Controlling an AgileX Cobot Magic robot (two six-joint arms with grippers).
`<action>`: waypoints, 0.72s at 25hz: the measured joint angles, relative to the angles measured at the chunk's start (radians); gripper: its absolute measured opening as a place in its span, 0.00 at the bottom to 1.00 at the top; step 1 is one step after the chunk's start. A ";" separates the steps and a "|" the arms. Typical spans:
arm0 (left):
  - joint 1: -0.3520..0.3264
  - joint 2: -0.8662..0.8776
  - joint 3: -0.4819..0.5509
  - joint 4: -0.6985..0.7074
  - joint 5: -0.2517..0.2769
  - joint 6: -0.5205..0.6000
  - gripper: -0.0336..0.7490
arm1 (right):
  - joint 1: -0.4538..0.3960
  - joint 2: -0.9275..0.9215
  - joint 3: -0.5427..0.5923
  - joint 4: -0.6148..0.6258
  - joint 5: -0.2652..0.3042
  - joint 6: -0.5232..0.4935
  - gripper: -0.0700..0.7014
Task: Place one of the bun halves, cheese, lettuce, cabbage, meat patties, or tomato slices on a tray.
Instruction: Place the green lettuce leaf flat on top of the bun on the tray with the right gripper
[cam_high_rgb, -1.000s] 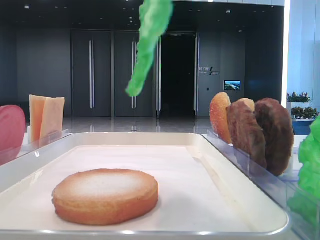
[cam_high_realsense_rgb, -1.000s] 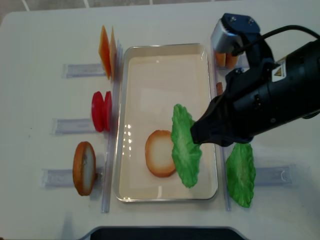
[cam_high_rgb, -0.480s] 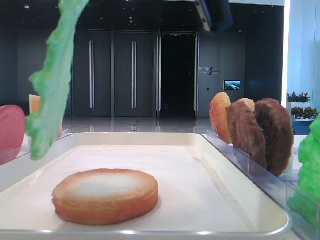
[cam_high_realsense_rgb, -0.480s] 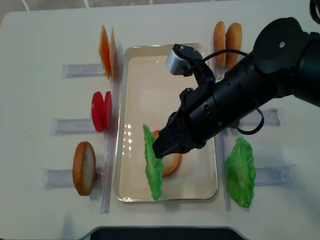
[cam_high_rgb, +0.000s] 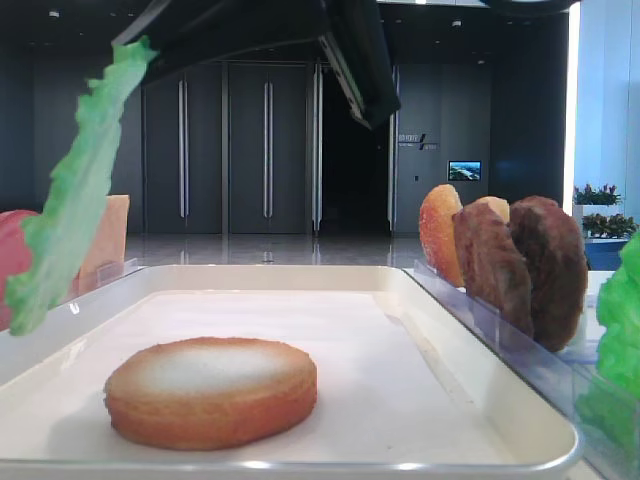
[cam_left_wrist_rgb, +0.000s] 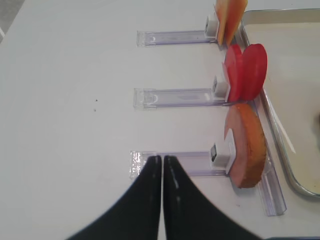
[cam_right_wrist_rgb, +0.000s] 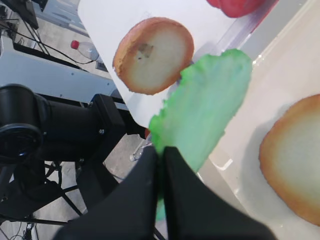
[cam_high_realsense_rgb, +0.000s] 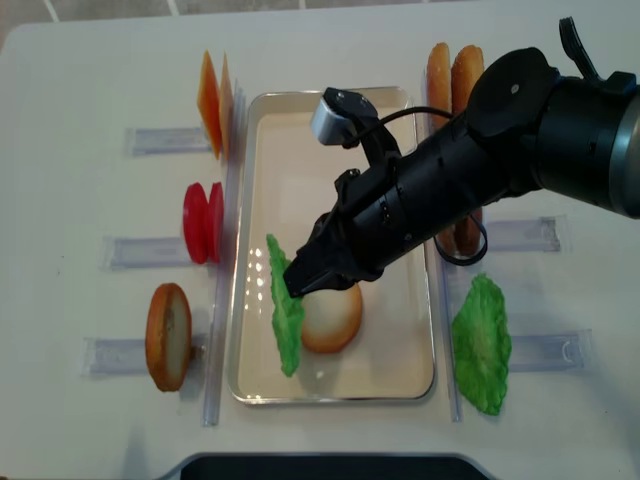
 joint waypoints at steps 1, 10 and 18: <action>0.000 0.000 0.000 0.000 0.000 0.000 0.03 | 0.000 0.001 0.000 0.000 -0.012 -0.002 0.13; 0.000 0.000 0.000 0.000 0.000 0.000 0.03 | 0.000 0.002 0.000 0.033 -0.048 -0.032 0.13; 0.000 0.000 0.000 0.000 0.000 0.000 0.03 | 0.000 0.023 0.000 0.042 -0.063 -0.041 0.13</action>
